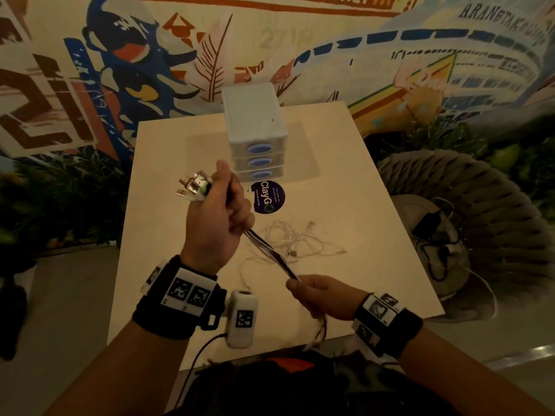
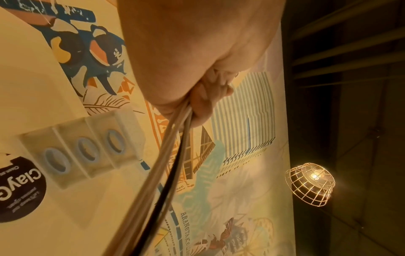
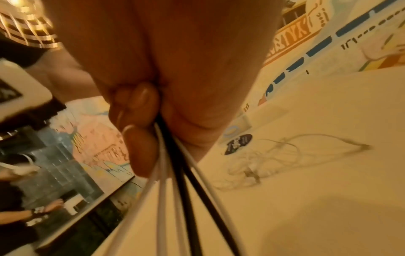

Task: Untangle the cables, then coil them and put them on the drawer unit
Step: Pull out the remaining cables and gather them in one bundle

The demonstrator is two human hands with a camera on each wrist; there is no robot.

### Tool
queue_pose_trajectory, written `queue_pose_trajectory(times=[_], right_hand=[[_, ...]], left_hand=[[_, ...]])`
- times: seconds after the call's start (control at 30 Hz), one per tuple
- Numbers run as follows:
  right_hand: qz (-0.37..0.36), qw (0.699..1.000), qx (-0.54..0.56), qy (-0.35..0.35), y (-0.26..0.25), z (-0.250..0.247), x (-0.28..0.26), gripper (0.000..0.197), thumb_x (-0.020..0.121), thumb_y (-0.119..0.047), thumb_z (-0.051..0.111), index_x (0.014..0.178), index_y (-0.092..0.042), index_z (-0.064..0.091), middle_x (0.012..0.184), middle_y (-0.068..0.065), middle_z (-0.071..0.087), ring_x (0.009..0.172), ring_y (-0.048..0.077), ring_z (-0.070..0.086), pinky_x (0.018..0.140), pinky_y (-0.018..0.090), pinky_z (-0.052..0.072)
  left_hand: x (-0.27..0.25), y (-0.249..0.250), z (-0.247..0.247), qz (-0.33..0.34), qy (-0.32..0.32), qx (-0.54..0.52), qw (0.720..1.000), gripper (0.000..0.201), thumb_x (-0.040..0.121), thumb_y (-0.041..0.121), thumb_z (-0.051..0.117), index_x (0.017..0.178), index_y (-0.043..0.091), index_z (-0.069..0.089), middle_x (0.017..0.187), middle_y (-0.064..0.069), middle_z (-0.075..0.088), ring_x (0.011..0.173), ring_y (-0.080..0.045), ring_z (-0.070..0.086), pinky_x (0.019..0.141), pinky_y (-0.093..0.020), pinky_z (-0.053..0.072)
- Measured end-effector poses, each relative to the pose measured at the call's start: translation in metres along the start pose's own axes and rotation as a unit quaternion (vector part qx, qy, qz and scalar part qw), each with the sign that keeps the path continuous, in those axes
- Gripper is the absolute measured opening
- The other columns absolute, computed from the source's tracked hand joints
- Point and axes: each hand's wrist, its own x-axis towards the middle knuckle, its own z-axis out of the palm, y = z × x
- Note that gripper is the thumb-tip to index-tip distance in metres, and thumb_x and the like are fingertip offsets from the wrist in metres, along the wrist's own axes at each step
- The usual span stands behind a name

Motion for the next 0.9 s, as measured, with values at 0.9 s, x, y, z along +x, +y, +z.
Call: queue_pose_trajectory(times=[0.9], right_hand=[[0.180,0.949,-0.236,0.103,0.132,0.022,-0.022,0.043,0.102,-0.055,0.045,0.071,-0.027,0.052,0.070,-0.005,0.055,0.063,0.011,0.051,0.061,0.028,0.037]], left_hand=[[-0.031,-0.026,-0.011,-0.096,-0.095,0.050,0.990,0.039,0.097,0.045,0.049,0.071,0.018,0.039,0.050,0.003,0.022,0.041,-0.012,0.012,0.044,-0.025,0.011]])
